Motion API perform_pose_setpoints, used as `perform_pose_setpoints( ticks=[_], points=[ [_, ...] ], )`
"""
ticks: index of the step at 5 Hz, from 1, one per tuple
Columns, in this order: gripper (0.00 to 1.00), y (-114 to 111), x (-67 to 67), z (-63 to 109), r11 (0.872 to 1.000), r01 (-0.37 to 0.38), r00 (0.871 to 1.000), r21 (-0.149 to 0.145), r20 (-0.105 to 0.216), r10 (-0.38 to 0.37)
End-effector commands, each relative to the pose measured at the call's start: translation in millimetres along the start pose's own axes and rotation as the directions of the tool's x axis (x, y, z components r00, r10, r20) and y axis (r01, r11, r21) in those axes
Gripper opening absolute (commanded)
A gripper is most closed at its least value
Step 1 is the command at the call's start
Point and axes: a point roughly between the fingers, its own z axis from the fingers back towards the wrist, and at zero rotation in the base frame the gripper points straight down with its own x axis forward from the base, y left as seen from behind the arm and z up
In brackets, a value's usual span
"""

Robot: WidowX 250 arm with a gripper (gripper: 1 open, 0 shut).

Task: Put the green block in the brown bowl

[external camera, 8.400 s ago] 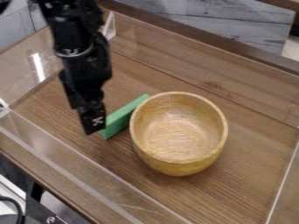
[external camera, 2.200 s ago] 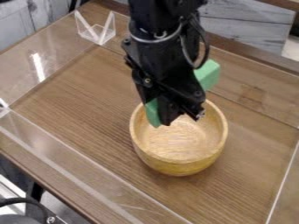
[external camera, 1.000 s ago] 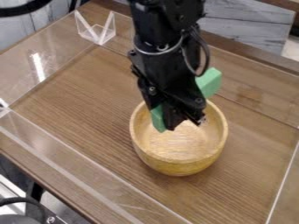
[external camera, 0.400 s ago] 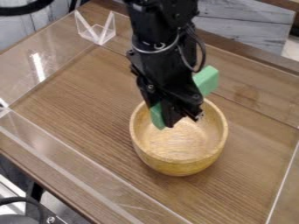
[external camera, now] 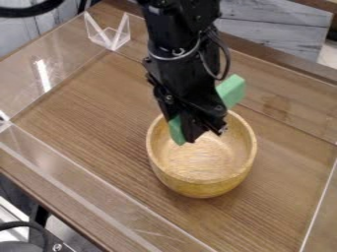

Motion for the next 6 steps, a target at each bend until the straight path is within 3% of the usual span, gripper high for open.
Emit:
perform_pose_setpoints(
  ticks=[1, 6],
  points=[
    [0.0, 4.1, 12.4, 8.7, 1.0, -0.004, 0.999, 0.003, 0.051, 0.004],
    [0.0, 10.4, 21.4, 2.8, 1.0, -0.011, 0.997, -0.016, 0.074, 0.012]
  ],
)
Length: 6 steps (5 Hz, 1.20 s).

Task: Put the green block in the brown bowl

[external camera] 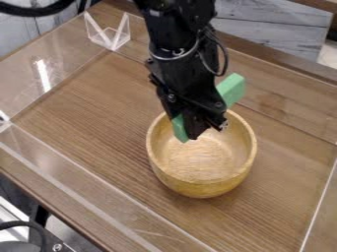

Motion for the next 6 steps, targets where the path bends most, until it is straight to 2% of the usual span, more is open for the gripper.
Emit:
perform_pose_setpoints(
  ticks=[1, 6],
  points=[
    [0.0, 4.0, 15.6, 10.8, 1.0, -0.003, 0.998, 0.006, 0.062, 0.003],
    [0.0, 6.2, 19.8, 6.1, 1.0, -0.002, 0.997, -0.014, 0.077, 0.003]
  ],
)
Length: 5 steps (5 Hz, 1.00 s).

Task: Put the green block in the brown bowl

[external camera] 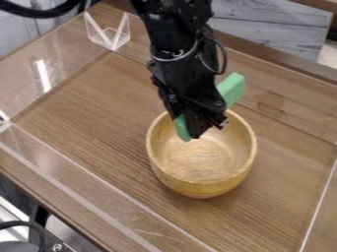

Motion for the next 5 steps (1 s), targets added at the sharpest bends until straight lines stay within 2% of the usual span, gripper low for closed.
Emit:
perform_pose_setpoints(
  ticks=[1, 5],
  points=[
    [0.0, 4.5, 16.1, 12.6, 1.0, 0.005, 0.998, 0.01, 0.068, -0.006],
    [0.0, 12.7, 21.8, 3.0, 1.0, -0.001, 0.997, -0.001, 0.076, 0.002]
  ],
)
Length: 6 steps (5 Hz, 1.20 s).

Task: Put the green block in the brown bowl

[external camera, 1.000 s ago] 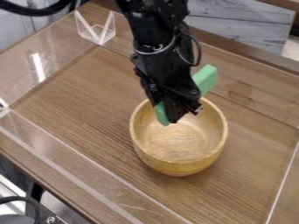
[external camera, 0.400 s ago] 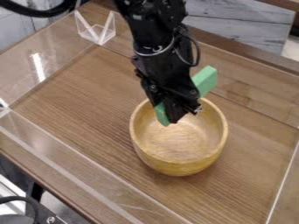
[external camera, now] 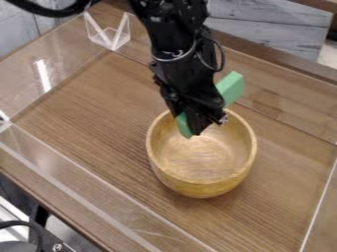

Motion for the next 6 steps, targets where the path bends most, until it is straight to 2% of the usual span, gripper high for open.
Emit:
perform_pose_setpoints(
  ticks=[1, 4, 6],
  points=[
    [1.0, 5.6, 15.7, 9.0, 1.0, 0.006, 0.998, 0.01, 0.058, -0.006],
    [1.0, 21.0, 22.0, 9.5, 1.0, -0.012, 0.998, 0.01, 0.065, 0.012],
    [1.0, 34.8, 20.5, 8.3, 0.999, -0.04, 0.998, 0.013, 0.059, 0.039]
  ],
)
